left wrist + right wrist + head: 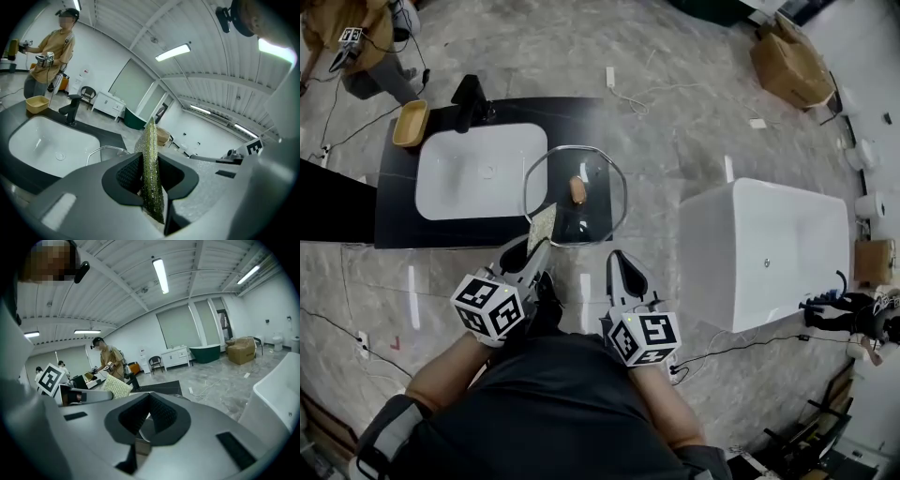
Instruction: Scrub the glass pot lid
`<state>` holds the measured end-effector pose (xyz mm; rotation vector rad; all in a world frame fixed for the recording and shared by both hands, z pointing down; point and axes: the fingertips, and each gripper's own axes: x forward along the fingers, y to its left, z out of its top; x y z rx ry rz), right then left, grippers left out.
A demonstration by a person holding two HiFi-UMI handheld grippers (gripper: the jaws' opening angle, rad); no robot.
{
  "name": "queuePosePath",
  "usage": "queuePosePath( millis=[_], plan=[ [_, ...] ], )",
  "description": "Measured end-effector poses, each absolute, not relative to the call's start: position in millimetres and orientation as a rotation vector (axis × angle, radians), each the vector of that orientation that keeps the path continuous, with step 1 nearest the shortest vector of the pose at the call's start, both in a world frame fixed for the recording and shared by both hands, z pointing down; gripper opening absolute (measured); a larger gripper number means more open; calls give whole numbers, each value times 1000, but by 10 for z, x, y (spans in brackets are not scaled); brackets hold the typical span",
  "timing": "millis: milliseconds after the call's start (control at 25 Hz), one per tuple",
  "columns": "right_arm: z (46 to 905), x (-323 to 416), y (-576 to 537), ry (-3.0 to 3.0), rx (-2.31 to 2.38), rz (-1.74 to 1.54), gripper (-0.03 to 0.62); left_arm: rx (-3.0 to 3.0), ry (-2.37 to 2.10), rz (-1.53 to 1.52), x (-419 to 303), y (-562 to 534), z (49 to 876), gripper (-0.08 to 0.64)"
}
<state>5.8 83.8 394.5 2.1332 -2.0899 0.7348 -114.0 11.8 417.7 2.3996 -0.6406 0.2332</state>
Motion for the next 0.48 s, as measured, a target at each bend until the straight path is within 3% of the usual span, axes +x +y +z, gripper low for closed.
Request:
queuePosePath(
  millis=[480],
  plan=[
    [4074, 52, 472, -2100, 2069, 748, 6, 2306, -742, 241, -1281, -286, 4430, 75]
  ],
)
